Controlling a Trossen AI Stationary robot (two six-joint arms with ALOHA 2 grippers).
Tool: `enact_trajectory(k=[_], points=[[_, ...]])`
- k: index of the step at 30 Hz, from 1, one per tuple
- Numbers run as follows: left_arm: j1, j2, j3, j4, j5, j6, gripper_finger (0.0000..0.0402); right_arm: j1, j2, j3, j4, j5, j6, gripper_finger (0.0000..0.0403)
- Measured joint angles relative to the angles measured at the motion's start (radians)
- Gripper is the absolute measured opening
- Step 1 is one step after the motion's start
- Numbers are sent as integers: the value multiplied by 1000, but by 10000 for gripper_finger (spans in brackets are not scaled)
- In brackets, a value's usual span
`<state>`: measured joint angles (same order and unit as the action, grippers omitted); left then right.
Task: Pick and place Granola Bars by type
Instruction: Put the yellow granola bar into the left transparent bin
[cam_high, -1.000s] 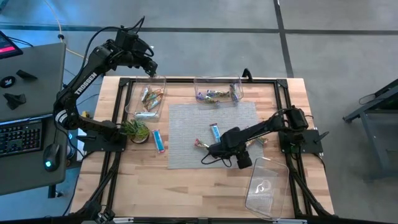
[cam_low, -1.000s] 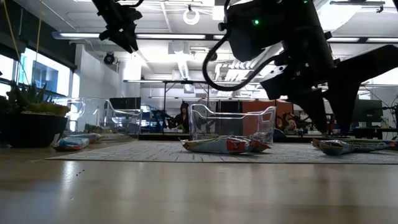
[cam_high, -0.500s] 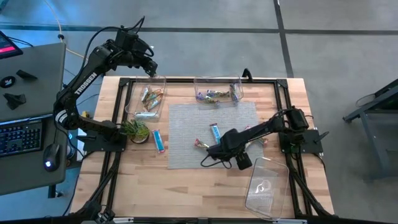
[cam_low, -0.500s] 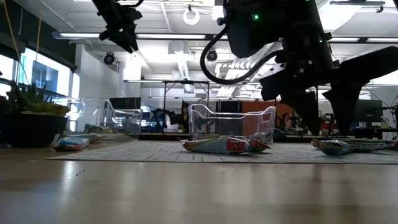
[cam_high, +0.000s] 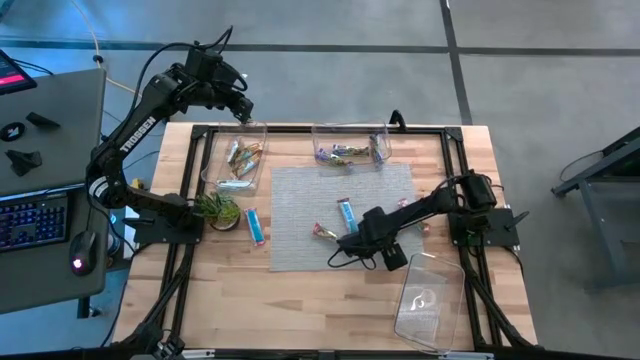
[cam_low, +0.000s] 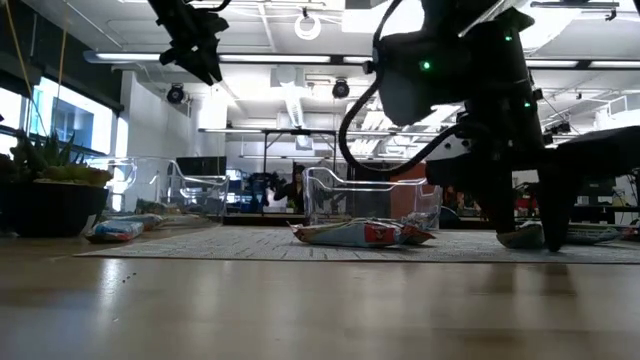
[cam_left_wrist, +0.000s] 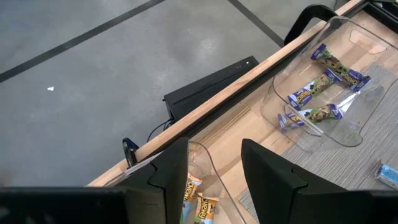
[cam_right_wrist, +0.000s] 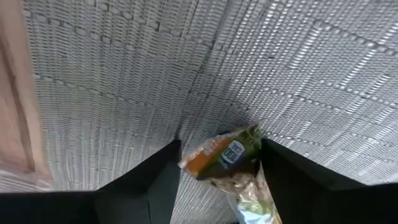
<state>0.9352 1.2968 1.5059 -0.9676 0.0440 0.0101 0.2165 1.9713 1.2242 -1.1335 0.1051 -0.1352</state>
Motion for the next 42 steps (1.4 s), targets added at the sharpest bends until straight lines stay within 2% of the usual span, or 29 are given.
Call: enact_trajectory(k=[10, 21, 27, 35, 42], points=[[0, 0, 0, 0, 0, 0, 145, 0, -5, -36, 54, -7, 0, 194], [0, 0, 0, 0, 0, 0, 145, 0, 4, 10, 10, -5, 4, 101], [0, 0, 0, 0, 0, 0, 145, 0, 4, 69, -8, -3, 6, 65], [0, 0, 0, 0, 0, 0, 145, -1, 3, 212, -2, 93, 29, 31], [0, 0, 0, 0, 0, 0, 145, -1, 3, 387, 47, 243, 15, 35]])
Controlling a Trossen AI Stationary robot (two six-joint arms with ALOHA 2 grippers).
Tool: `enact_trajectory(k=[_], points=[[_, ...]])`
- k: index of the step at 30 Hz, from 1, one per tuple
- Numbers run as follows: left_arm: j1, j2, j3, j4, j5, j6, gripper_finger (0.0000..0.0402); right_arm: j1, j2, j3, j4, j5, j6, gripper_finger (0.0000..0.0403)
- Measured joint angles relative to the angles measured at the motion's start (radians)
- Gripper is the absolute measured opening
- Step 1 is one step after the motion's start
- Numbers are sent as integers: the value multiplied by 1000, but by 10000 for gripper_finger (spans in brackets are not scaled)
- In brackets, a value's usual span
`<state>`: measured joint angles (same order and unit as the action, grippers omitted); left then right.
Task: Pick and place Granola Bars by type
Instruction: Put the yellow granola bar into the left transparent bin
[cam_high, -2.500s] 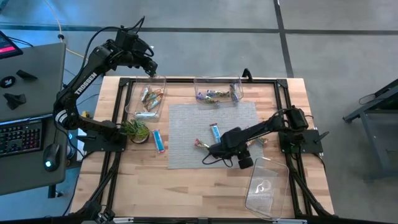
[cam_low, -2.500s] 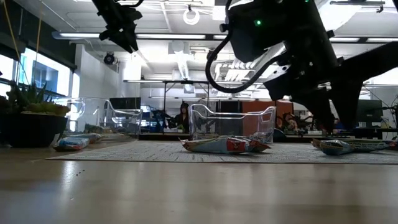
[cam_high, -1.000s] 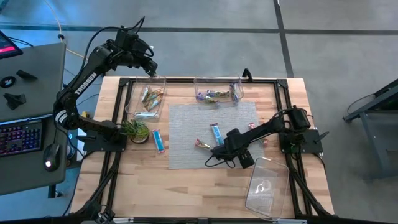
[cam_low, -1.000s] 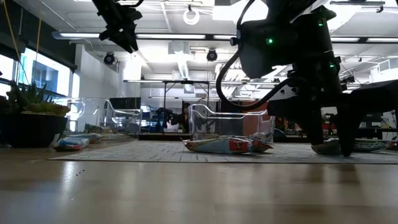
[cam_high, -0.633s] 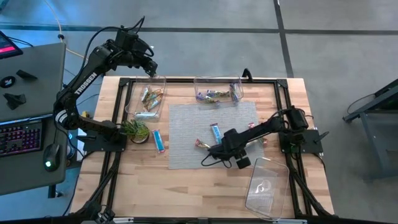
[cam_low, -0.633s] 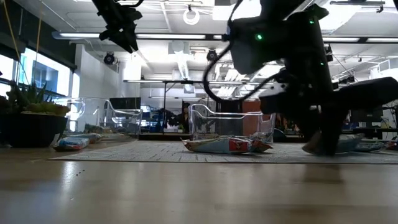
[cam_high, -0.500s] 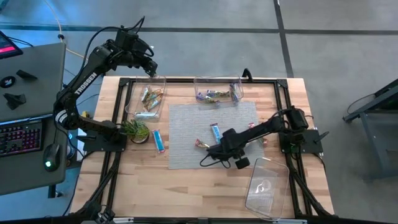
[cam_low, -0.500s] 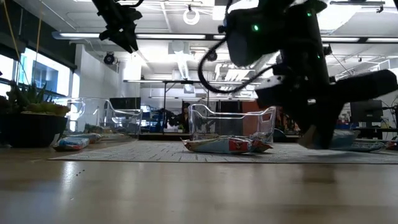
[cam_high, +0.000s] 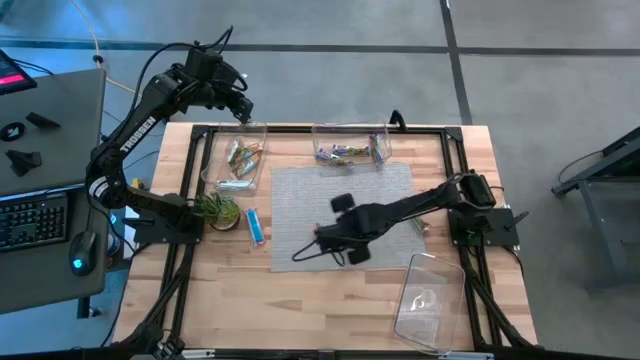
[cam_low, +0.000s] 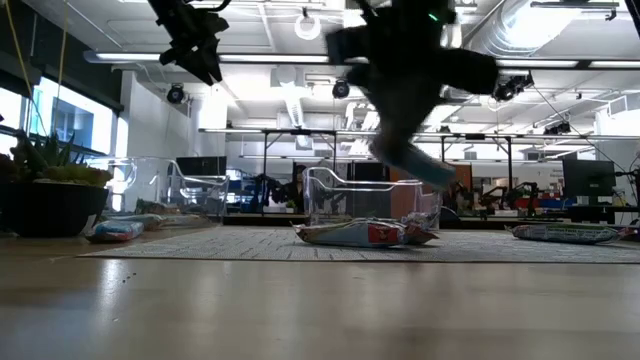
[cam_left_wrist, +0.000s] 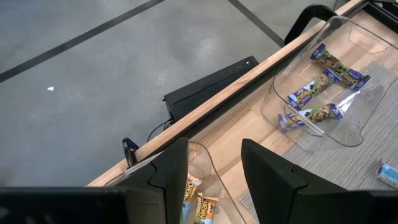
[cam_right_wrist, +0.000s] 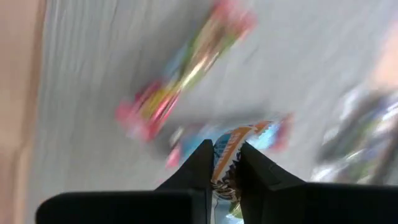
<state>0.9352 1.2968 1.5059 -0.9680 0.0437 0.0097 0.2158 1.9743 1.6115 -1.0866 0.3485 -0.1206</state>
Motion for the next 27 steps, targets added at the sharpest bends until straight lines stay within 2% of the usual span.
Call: enact_trajectory(k=[3, 6, 10, 13, 16, 18, 20, 24, 27], points=[[0, 0, 0, 0, 0, 0, 145, -16, -1, 51, 164, 84, -95, 36], [0, 0, 0, 0, 0, 0, 145, -59, -2, 50, 510, 133, -202, 32], [0, 0, 0, 0, 0, 0, 145, -148, -2, -30, 1114, 11, -247, 31], [0, 0, 0, 0, 0, 0, 145, -219, 11, -117, 1580, -108, -138, 35], [0, 0, 0, 0, 0, 0, 145, -278, 66, -163, 1884, -140, 13, 34], [0, 0, 0, 0, 0, 0, 145, -310, 119, -164, 1973, -136, 65, 32], [0, 0, 0, 0, 1, 0, 145, -334, 177, -132, 1990, -100, 110, 30], [0, 0, 0, 17, -3, 8, 145, -359, 304, -2, 1989, -78, 233, 30], [0, 0, 0, 38, -3, 9, 145, -369, 403, 116, 1970, -113, 224, 33]])
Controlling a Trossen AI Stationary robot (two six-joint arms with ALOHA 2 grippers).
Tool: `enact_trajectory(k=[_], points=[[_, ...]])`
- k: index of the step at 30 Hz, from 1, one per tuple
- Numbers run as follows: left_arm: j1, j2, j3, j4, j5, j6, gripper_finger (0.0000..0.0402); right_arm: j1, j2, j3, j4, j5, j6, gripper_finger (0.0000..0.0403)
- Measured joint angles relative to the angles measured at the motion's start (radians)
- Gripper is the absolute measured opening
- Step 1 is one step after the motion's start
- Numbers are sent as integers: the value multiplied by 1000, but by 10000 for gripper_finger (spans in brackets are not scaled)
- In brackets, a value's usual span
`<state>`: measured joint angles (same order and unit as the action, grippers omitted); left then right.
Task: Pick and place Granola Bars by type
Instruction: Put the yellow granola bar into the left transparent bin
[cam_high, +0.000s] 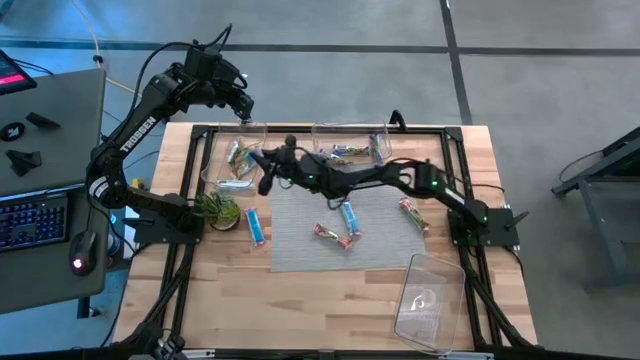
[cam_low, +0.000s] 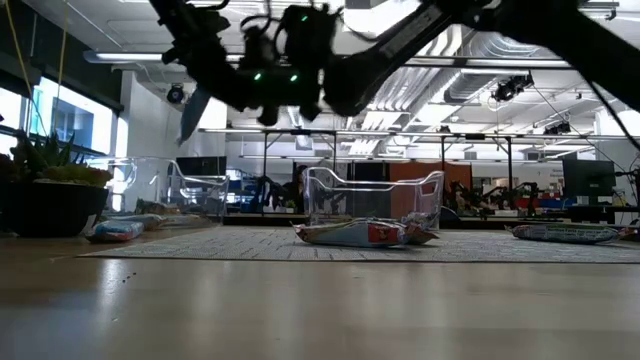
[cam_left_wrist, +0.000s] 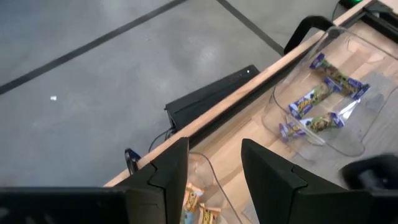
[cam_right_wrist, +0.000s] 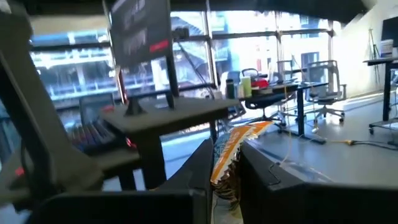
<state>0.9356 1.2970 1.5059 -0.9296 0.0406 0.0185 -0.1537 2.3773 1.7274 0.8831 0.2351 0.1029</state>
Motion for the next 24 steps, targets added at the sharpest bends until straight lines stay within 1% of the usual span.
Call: enact_trajectory(k=[3, 7, 10, 13, 20, 24], points=[[0, 0, 0, 13, -4, 1, 145, -6, 72, 123, -77, 18, -51, 34], [0, 0, 0, 28, -6, 1, 145, -16, 135, 277, -309, 73, -59, 29], [0, 0, 0, 40, -6, 3, 145, -29, 177, 348, -437, 97, -66, 29], [0, 0, 0, 46, -6, 3, 145, -48, 186, 376, -491, 53, -52, 36], [0, 0, 0, 45, -6, 3, 145, -97, 185, 375, -584, -93, 77, 67], [0, 0, 0, 45, -6, 3, 145, -114, 185, 375, -619, -123, 105, 86]])
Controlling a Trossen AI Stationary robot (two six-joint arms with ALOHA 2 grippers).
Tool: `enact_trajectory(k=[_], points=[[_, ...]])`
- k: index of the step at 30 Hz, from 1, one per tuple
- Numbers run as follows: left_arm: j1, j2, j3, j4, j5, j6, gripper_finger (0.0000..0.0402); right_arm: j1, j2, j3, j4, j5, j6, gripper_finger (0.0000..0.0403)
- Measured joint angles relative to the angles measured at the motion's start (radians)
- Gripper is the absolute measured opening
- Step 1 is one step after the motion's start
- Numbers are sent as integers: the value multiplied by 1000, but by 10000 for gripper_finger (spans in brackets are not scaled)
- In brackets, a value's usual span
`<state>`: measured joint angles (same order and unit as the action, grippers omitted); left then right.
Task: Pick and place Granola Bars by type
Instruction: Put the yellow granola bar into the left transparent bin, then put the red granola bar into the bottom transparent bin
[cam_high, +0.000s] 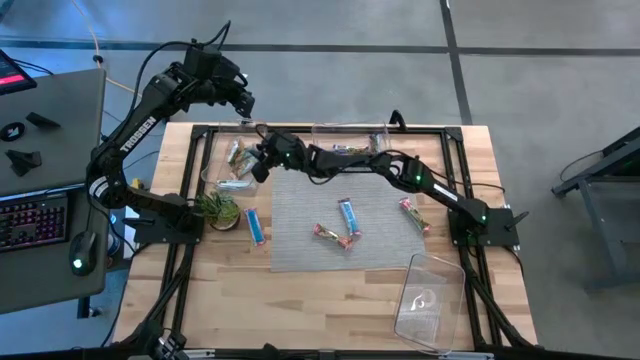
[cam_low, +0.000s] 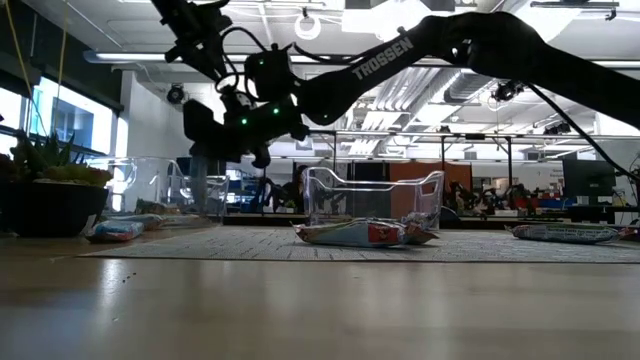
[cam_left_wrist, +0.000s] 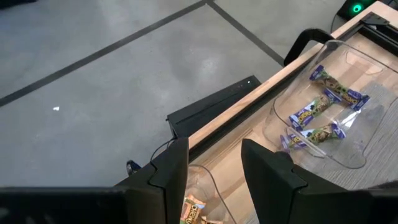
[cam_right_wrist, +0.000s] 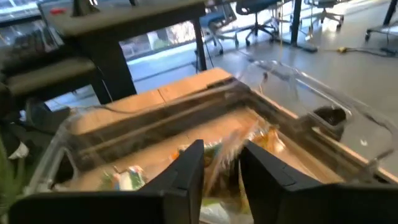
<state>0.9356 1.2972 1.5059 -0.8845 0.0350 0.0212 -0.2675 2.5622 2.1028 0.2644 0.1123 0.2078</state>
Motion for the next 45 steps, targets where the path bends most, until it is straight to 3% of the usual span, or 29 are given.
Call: enact_trajectory(k=[14, 19, 23, 31, 37, 41, 45], points=[[0, 0, 0, -7, 0, 0, 145, 1, 0, 0, 80, -79, -32, 172], [0, 0, 0, -35, 0, 0, 145, 15, -61, 0, 34, -267, -56, 168], [0, 0, 0, -64, 1, -4, 145, 29, -170, 0, -194, -417, -179, 154], [-64, -14, -29, -100, 14, -8, 145, 63, -437, 0, -821, -397, -252, 134], [-275, -52, -200, 32, -15, -29, 145, 111, -588, 0, -1188, -254, -251, 134], [-426, -63, -308, 49, -101, -54, 145, 151, -658, -6, -1354, -157, -204, 133], [-598, -65, -379, 18, -253, -120, 145, 189, -703, -8, -1441, -161, -202, 133]])
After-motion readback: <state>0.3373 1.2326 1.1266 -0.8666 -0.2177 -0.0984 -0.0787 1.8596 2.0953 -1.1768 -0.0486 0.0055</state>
